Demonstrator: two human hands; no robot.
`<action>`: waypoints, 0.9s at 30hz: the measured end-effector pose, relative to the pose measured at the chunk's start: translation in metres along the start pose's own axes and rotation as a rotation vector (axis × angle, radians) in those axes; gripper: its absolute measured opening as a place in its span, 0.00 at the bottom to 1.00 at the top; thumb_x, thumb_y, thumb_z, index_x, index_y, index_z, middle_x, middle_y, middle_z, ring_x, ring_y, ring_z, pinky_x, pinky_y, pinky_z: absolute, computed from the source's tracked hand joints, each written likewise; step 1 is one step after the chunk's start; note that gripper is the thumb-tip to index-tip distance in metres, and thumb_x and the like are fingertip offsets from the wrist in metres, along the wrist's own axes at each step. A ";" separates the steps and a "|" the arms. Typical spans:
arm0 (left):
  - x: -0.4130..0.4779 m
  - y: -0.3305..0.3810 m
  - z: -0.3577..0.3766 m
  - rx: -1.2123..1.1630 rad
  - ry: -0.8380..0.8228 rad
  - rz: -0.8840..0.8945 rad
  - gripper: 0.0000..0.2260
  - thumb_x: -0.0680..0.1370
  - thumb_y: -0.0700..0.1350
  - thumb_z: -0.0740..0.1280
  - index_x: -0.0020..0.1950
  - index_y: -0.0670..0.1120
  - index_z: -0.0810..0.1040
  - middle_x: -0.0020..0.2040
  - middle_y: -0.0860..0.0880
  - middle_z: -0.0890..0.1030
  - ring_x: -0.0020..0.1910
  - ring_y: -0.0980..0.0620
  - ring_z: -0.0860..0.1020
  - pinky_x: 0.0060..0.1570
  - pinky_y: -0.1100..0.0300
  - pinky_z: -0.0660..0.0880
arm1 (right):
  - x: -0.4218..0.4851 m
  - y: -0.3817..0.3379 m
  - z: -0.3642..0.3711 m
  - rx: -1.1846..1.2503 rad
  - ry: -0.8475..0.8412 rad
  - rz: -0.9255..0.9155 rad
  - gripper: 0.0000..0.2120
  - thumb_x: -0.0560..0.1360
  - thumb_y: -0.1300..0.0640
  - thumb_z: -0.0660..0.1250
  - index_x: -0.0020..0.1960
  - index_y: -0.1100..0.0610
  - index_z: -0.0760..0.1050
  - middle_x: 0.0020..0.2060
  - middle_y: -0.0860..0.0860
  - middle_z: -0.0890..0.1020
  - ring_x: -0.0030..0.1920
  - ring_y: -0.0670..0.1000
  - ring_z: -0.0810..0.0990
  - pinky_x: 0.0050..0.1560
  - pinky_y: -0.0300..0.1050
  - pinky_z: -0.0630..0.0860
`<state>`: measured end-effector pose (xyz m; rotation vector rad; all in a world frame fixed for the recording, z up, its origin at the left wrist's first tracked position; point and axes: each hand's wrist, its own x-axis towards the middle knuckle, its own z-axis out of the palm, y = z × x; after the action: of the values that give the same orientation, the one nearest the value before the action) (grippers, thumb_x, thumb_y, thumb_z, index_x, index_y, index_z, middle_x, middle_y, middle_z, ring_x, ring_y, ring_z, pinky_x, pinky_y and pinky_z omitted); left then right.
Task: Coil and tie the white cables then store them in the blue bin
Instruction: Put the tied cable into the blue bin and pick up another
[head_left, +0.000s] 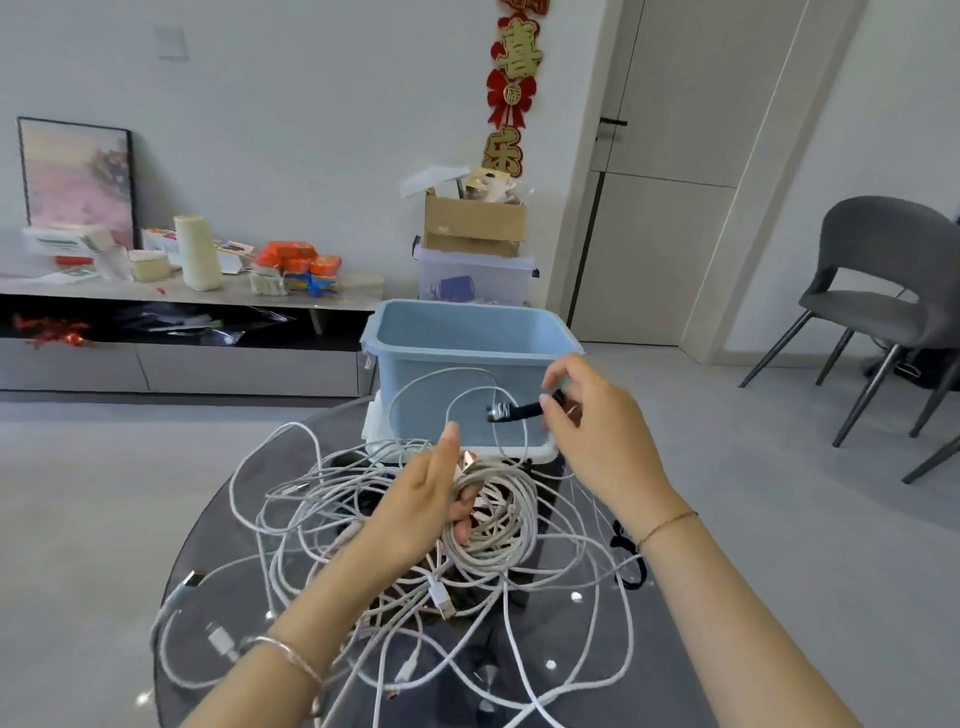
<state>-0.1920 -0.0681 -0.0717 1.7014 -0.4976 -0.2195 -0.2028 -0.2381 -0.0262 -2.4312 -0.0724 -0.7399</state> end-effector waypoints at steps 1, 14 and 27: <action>0.000 -0.003 -0.003 0.021 0.016 0.002 0.28 0.82 0.58 0.45 0.34 0.38 0.66 0.28 0.43 0.66 0.26 0.49 0.69 0.40 0.50 0.75 | -0.003 -0.001 0.003 -0.010 -0.013 0.013 0.04 0.77 0.59 0.62 0.46 0.51 0.71 0.31 0.52 0.80 0.32 0.53 0.78 0.34 0.49 0.76; -0.004 -0.010 -0.015 0.088 0.166 -0.010 0.26 0.83 0.54 0.46 0.33 0.41 0.70 0.25 0.50 0.71 0.21 0.52 0.69 0.27 0.62 0.68 | -0.030 -0.024 0.030 0.466 -0.286 0.267 0.12 0.77 0.63 0.63 0.45 0.51 0.82 0.41 0.48 0.85 0.43 0.47 0.83 0.50 0.43 0.79; -0.009 -0.012 -0.005 0.220 0.221 -0.005 0.21 0.83 0.48 0.49 0.55 0.34 0.75 0.33 0.39 0.76 0.26 0.51 0.70 0.31 0.51 0.68 | -0.047 -0.031 0.045 0.387 -0.324 0.147 0.15 0.78 0.43 0.58 0.36 0.50 0.69 0.24 0.37 0.71 0.28 0.40 0.69 0.33 0.31 0.64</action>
<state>-0.1960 -0.0582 -0.0833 1.9149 -0.3623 0.0222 -0.2263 -0.1821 -0.0650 -2.1325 -0.1476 -0.2333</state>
